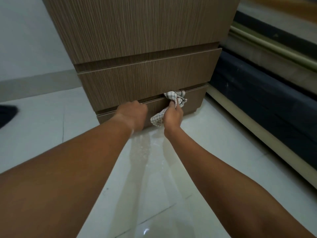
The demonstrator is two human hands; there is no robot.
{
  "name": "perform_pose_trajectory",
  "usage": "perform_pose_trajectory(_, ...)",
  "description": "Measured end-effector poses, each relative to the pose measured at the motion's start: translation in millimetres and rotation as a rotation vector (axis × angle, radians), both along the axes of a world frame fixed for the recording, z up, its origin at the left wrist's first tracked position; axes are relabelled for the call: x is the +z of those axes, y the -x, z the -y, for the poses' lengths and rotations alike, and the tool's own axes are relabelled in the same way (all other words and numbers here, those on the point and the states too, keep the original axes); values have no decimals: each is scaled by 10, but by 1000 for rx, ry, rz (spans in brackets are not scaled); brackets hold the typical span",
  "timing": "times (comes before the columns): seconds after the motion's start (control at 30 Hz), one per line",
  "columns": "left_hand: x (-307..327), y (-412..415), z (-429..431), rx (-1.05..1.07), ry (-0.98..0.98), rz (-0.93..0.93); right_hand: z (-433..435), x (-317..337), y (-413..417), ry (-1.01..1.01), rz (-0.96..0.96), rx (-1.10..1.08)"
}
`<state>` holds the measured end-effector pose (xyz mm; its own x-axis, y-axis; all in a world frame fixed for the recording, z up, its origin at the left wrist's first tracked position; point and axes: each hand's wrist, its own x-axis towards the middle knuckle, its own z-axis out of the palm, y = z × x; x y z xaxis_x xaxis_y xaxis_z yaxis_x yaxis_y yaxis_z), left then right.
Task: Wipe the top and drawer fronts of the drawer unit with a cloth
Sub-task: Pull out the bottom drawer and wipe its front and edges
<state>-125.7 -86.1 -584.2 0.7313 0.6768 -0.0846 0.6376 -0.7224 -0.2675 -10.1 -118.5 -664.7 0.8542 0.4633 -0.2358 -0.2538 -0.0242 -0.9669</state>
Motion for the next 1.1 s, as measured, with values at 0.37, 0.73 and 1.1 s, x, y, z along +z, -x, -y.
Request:
perform_pose_trajectory(0.37, 890, -318, 71, -71, -323, 632, 91, 1034, -455, -190, 101, -29)
perform_pose_trajectory(0.73, 477, 30, 209, -48, -138, 157, 185, -160, 3, 3, -67, 191)
perform_pose_trajectory(1.1, -40, 187, -88, 57, 121, 112, 62, -596, 3, 231, -40, -98)
